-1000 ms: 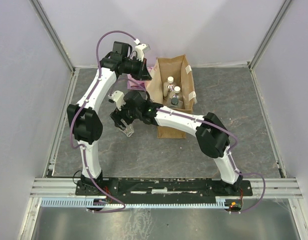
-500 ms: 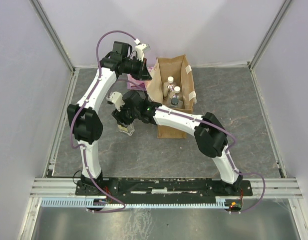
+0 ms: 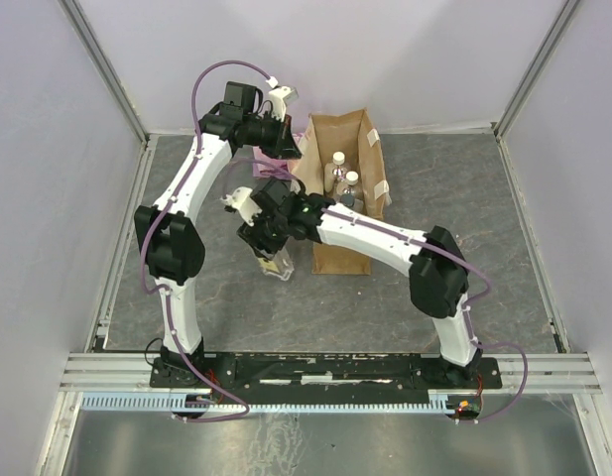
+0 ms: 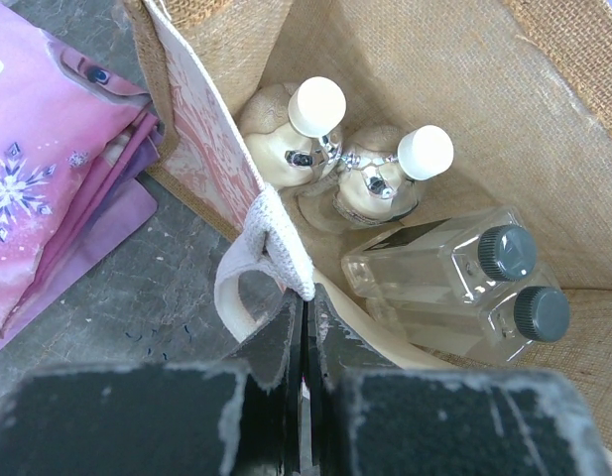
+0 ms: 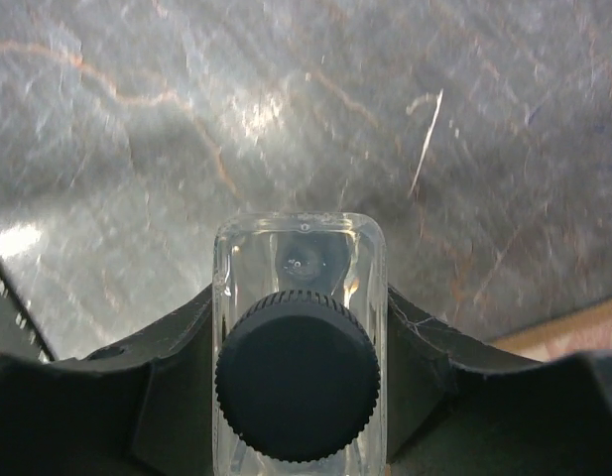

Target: Place the personal care products into the canvas bag

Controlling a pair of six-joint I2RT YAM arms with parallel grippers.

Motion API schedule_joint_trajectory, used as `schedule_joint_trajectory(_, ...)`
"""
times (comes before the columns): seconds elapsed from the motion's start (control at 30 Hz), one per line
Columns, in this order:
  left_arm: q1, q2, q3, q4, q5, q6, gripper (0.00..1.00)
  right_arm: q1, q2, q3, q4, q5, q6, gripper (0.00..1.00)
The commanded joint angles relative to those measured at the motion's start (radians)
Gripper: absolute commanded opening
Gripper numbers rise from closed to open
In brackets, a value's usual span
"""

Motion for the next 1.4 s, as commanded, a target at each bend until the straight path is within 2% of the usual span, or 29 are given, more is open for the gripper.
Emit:
schedule_joint_trajectory(0.0,0.007,-0.015,0.058,0.033,0.030,0.031,0.03,0.002,-0.209,0.111,-0.129,-0.023,0.021,0.00)
schedule_joint_trajectory(0.27,0.007,-0.010,0.062,0.032,0.019,0.031,0.03,-0.006,-0.266,0.385,-0.479,-0.048,-0.002,0.00)
schedule_joint_trajectory(0.4,0.007,-0.008,0.061,0.030,0.019,0.026,0.03,-0.021,-0.299,0.488,-0.557,-0.009,-0.006,0.00)
schedule_joint_trajectory(0.6,0.006,-0.017,0.077,0.032,0.043,0.019,0.03,-0.063,-0.388,0.509,-0.487,0.119,-0.063,0.00)
schedule_joint_trajectory(0.83,0.006,-0.024,0.083,0.034,0.045,0.019,0.03,-0.200,-0.463,0.461,-0.334,0.154,-0.172,0.00)
schedule_joint_trajectory(1.23,0.007,-0.025,0.089,0.033,0.034,0.014,0.03,-0.344,-0.509,0.282,-0.208,0.118,-0.185,0.00)
schedule_joint_trajectory(1.37,0.007,-0.021,0.095,0.033,0.034,0.014,0.03,-0.359,-0.521,0.143,-0.171,0.017,-0.182,0.00)
